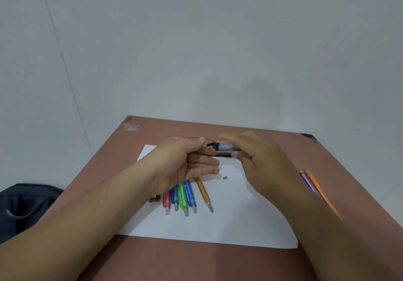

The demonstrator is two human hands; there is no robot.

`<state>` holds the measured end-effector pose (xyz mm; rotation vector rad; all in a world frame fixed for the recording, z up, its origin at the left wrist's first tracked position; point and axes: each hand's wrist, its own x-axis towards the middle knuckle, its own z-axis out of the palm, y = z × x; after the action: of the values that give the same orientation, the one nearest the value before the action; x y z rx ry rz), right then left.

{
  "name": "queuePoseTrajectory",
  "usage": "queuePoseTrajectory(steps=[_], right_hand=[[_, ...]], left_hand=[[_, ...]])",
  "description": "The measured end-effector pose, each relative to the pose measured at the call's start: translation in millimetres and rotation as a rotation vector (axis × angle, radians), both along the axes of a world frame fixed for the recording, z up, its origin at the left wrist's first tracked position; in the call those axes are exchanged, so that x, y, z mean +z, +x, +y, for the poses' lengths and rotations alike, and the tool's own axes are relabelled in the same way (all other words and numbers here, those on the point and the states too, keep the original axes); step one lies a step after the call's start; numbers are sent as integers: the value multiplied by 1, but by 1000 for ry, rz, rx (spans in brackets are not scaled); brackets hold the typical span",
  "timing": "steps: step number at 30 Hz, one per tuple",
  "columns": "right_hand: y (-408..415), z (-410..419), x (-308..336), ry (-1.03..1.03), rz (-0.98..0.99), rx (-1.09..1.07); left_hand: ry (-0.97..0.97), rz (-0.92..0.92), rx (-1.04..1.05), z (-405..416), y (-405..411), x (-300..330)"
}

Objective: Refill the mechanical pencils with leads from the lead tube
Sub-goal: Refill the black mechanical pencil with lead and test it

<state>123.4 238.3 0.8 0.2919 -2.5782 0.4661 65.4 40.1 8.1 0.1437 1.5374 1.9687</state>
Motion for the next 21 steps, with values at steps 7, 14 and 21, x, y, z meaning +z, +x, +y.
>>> queuePoseTrajectory(steps=[7,14,21], right_hand=[[2,2,0,-54,2,-31],[0,3,0,-36,-28,-62],[2,3,-1,-56,-54,-61]], left_hand=[[-5,44,5,-1,-2,-1],[-167,285,40,1,-2,-3],[-222,382,95,4,-4,-5]])
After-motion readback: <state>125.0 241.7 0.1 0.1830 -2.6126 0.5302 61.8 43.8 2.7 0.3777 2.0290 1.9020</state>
